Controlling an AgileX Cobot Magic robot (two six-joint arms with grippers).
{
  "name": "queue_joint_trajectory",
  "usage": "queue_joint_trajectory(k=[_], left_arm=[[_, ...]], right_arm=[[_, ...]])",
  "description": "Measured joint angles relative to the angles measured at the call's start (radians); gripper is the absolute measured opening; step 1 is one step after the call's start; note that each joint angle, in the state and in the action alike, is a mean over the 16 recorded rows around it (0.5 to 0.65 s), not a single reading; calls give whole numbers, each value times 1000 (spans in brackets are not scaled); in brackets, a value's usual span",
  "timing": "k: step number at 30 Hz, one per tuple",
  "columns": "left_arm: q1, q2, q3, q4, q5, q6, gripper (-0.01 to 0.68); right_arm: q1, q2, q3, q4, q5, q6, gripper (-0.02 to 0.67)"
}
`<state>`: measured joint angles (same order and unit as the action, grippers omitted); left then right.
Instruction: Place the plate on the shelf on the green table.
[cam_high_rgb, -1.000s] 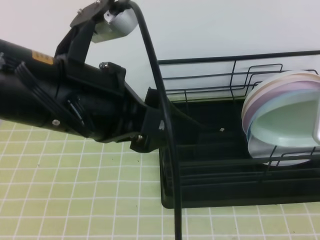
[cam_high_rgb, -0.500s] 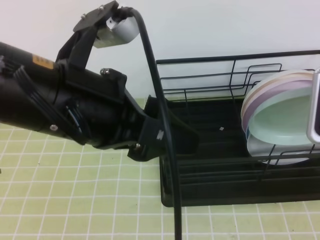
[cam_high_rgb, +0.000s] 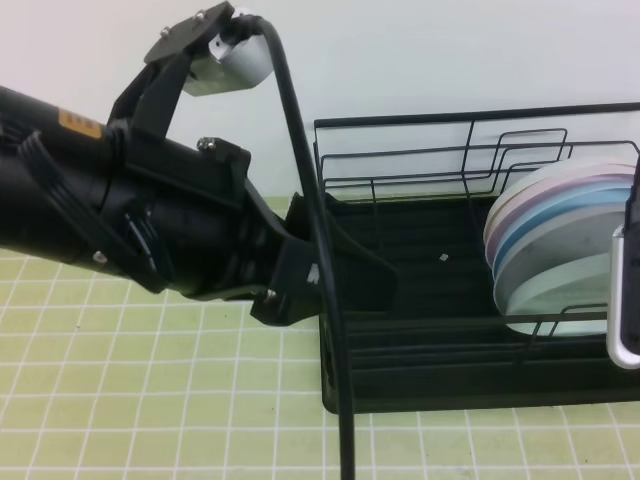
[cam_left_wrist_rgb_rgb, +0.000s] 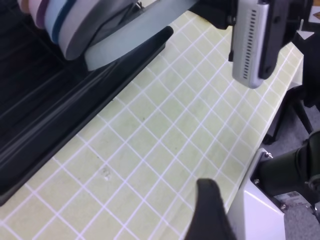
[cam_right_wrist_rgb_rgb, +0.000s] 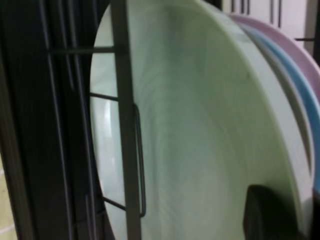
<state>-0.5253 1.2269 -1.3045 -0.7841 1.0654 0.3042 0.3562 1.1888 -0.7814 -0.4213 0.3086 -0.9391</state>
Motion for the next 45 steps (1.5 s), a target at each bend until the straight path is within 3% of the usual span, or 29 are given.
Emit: queue_joint_trajectory(k=[6, 13, 24, 32, 39, 45], left_arm=[[0, 0, 0, -13, 13, 3, 438], [0, 0, 0, -30, 28, 6, 438], [0, 0, 0, -50, 30, 6, 438], [0, 0, 0, -51, 31, 5, 438], [0, 1, 0, -23, 49, 5, 409], [0, 1, 0, 29, 68, 26, 260]], right_arm=[[0, 0, 17, -40, -16, 24, 83], [0, 3, 16, -183, -40, 185, 113], [0, 1, 7, -489, -78, 600, 301], [0, -8, -31, -594, -50, 959, 397], [0, -75, -91, -614, -16, 1353, 335], [0, -216, -131, -550, -14, 1604, 193]])
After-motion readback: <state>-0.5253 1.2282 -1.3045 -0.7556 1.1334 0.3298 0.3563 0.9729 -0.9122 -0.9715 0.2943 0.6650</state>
